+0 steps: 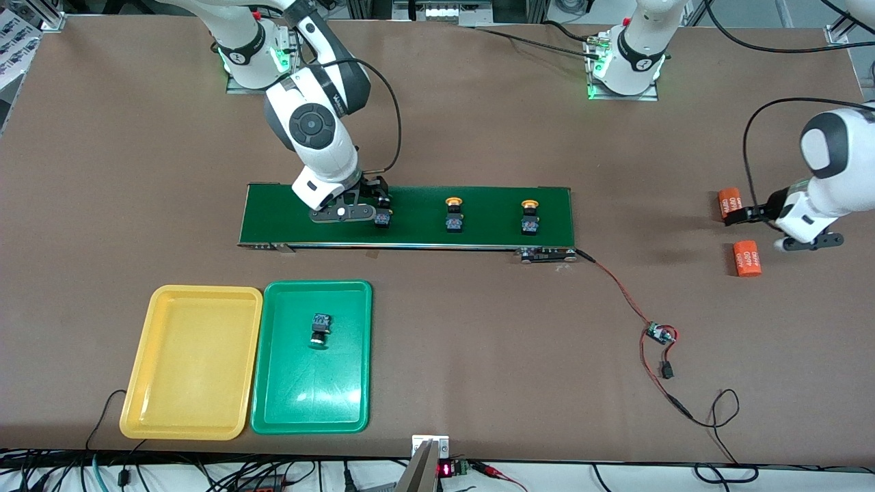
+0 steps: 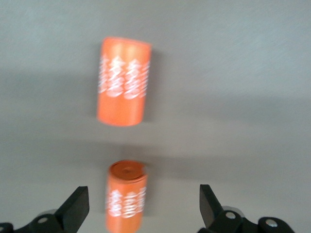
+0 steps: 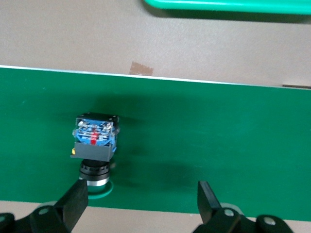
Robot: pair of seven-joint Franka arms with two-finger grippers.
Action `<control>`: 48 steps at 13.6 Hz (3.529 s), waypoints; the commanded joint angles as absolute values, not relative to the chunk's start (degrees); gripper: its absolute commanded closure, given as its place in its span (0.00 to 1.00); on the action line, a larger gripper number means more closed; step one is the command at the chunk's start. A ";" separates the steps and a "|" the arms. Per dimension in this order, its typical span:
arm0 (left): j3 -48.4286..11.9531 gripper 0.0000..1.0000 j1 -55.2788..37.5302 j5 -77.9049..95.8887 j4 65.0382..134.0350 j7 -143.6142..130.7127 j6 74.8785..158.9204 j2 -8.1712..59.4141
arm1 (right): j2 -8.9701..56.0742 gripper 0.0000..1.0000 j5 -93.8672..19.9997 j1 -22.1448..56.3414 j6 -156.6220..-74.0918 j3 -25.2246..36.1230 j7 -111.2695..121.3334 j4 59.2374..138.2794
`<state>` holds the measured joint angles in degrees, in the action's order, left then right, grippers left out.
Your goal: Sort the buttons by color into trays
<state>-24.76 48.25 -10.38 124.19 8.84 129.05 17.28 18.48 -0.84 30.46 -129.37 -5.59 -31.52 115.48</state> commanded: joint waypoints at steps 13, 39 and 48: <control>-25.75 0.00 55.19 -19.41 130.52 13.54 135.95 23.55 | 24.35 0.35 -0.88 30.32 -135.18 -5.80 -30.85 115.49; -42.54 1.00 14.50 -15.55 120.60 45.58 125.86 16.15 | 46.84 0.35 -0.61 13.80 -138.69 -1.32 -7.02 83.85; -39.82 1.00 6.07 -21.97 119.36 46.14 125.95 23.11 | 39.31 0.00 -1.41 15.91 -138.35 -0.26 -8.26 89.81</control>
